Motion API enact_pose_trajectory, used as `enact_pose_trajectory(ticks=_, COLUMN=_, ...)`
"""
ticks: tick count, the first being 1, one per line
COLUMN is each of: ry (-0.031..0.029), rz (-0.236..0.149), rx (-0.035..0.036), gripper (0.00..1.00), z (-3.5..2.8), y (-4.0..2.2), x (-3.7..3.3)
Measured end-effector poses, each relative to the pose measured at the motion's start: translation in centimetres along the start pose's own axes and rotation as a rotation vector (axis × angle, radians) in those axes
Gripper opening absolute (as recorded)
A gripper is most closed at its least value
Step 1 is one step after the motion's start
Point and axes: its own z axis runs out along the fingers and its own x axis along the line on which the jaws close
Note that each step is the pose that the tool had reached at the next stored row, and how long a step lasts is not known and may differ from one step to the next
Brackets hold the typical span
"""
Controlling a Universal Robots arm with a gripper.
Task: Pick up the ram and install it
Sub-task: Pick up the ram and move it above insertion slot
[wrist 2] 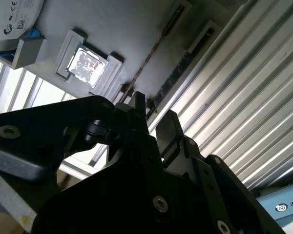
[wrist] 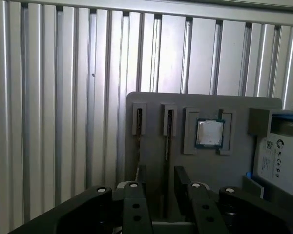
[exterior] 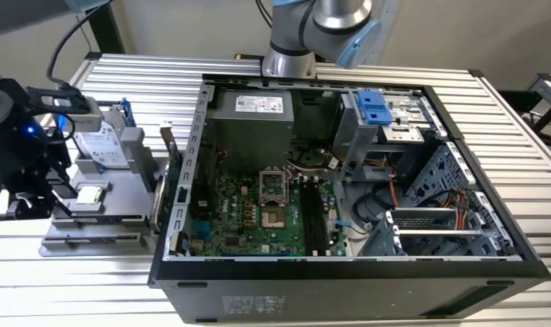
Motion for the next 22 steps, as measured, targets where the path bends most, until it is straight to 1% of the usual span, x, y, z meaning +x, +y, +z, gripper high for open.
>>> enact_pose_trajectory(ticks=3, ry=0.0001, rz=0.0, rx=-0.0001, gripper=1.0, z=0.53, y=0.02, x=0.24)
enact_pose_trajectory(ticks=7, ry=-0.0001, rz=0.0, rx=-0.0019, gripper=1.0, z=1.23, y=0.03, x=0.5)
enact_pose_trajectory(ticks=13, ry=-0.0004, rz=0.001, rx=-0.0093, gripper=1.0, z=2.1, y=0.06, x=0.75)
enact_pose_trajectory(ticks=17, ry=-0.0004, rz=0.001, rx=-0.0097, gripper=1.0, z=2.82, y=0.06, x=0.9)
enact_pose_trajectory(ticks=22, ry=-0.0004, rz=0.001, rx=-0.0098, gripper=1.0, z=3.69, y=0.09, x=1.61)
